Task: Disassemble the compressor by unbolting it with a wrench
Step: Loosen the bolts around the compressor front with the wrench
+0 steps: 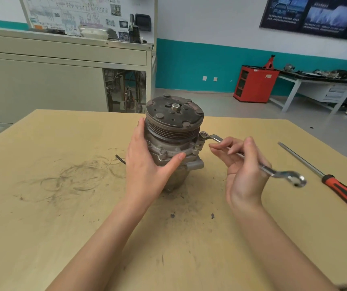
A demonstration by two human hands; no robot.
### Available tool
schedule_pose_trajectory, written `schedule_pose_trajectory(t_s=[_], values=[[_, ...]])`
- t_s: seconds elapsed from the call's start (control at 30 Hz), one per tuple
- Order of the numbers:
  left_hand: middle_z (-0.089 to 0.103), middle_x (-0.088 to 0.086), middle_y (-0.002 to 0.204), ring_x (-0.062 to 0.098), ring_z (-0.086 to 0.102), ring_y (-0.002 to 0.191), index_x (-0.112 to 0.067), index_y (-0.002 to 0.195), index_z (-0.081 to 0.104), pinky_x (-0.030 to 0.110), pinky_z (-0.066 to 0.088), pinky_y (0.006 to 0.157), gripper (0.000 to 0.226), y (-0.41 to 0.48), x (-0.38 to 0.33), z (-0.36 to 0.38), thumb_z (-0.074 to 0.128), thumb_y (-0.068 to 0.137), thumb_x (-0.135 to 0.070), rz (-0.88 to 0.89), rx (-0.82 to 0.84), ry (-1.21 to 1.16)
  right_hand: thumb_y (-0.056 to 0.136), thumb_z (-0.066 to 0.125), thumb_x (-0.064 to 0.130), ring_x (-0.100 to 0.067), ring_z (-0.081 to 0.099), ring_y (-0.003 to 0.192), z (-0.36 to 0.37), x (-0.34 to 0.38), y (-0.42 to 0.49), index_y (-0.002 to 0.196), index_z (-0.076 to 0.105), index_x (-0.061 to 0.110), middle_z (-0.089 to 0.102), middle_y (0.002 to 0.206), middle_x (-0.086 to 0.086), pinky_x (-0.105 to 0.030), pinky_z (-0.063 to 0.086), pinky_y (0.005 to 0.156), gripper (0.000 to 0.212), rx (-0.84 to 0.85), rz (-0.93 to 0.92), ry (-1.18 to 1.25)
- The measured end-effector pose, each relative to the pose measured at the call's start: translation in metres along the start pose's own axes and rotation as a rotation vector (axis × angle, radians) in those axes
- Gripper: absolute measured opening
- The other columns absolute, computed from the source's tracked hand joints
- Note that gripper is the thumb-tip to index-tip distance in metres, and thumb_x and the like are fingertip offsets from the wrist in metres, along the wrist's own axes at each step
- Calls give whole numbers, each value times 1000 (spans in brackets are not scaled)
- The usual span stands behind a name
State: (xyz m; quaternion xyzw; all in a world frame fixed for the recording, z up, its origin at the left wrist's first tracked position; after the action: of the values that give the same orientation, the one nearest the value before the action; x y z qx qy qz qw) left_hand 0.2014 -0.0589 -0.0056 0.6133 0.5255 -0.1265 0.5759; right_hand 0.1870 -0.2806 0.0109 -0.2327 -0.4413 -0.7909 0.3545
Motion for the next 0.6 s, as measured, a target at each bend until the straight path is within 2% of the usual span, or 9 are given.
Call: schedule_pose_trajectory(t_s=[0.07, 0.17, 0.27, 0.33, 0.4, 0.47, 0.6], values=[[28, -5, 156, 10, 26, 143, -24, 154, 13, 46, 28, 117, 109, 0, 0, 0, 67, 69, -65, 3, 0, -7, 97, 37, 17, -24, 62, 51, -6, -14, 26, 45, 52, 19, 59, 56, -3, -24, 49, 53, 53, -14, 104, 108], [27, -6, 156, 9, 26, 143, -24, 154, 12, 45, 28, 117, 110, -1, -1, 0, 62, 67, -70, 6, -3, -16, 99, 35, 20, -11, 44, 36, 1, -51, 72, 40, 44, 21, 43, 43, 5, -21, 35, 37, 60, 0, 409, 236], [29, -5, 155, 10, 27, 143, -22, 154, 14, 46, 29, 116, 110, 0, -2, 0, 62, 68, -70, 19, -9, -11, 100, 33, 21, -6, 34, 28, 44, -91, 90, 40, 41, 19, 37, 37, 7, -15, 26, 27, 60, 222, 713, 366], [29, -5, 155, 10, 28, 142, -22, 154, 15, 46, 30, 116, 109, 0, -3, -1, 61, 68, -70, 21, -13, -7, 97, 34, 22, -6, 33, 25, 70, -107, 88, 40, 41, 17, 37, 35, 6, -15, 23, 26, 58, 384, 846, 437], [29, -5, 155, 10, 28, 142, -22, 154, 14, 46, 30, 116, 109, 0, -3, -1, 61, 68, -71, 19, -12, 1, 94, 37, 24, -6, 33, 23, 85, -109, 87, 41, 43, 16, 39, 35, 6, -15, 23, 25, 54, 499, 892, 440], [29, -4, 155, 11, 27, 143, -22, 154, 14, 46, 29, 116, 109, 0, -3, 0, 61, 68, -71, 20, -10, 5, 94, 37, 27, -6, 34, 24, 84, -100, 95, 41, 43, 17, 39, 36, 6, -13, 19, 25, 55, 500, 851, 358], [28, -3, 155, 11, 26, 143, -22, 154, 14, 45, 28, 117, 110, 0, -1, 1, 60, 67, -71, 13, -6, -3, 101, 35, 32, -6, 40, 33, 45, -63, 102, 37, 45, 20, 43, 40, 5, -16, 29, 30, 66, 238, 659, 16]])
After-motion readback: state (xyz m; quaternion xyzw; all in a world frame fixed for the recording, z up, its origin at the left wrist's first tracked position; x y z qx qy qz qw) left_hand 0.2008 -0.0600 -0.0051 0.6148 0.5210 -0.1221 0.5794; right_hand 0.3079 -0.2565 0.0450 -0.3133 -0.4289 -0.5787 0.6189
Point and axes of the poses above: each hand's wrist, its own y-axis towards the middle knuckle, its own z-axis out of the palm, x = y × z, the point moved 10 cm from there along y, towards the middle knuckle
